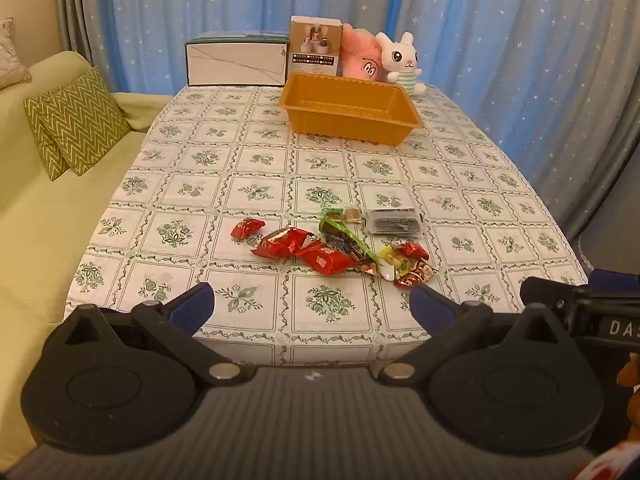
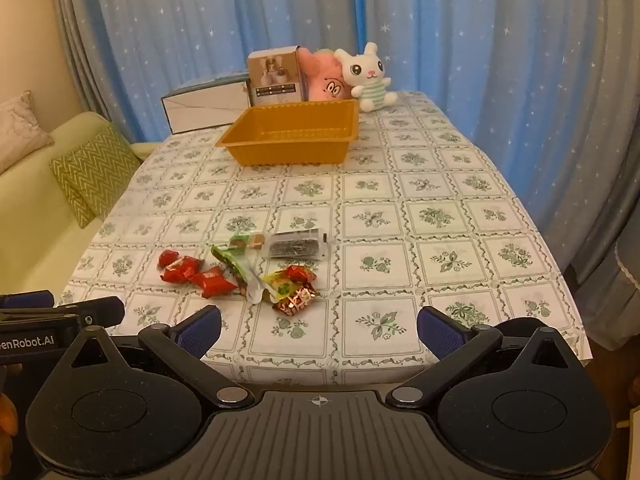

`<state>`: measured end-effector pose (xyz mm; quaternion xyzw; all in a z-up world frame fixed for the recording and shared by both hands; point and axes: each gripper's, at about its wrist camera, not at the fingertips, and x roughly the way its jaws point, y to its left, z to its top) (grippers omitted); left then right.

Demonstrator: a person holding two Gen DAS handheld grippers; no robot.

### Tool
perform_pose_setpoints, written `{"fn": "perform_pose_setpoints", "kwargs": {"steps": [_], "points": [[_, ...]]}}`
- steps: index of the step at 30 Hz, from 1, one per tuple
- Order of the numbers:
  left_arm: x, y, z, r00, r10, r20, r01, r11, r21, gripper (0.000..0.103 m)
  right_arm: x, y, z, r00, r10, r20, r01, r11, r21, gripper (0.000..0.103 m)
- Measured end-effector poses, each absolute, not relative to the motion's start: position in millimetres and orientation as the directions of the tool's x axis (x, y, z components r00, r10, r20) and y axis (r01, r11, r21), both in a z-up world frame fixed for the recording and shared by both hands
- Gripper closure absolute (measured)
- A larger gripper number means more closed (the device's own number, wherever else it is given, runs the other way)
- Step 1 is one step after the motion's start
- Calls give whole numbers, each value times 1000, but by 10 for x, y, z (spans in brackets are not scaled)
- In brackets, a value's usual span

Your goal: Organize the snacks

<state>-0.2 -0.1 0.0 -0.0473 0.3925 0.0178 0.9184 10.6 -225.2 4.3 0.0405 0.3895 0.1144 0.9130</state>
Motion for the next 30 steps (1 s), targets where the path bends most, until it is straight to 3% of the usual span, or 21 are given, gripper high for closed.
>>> {"fn": "perform_pose_setpoints", "kwargs": {"steps": [30], "points": [[-33,-35,2,702,-6,-713,-64,995,-72,0,73,-2267,58,690,215,-691,-168,976,136,0]]}}
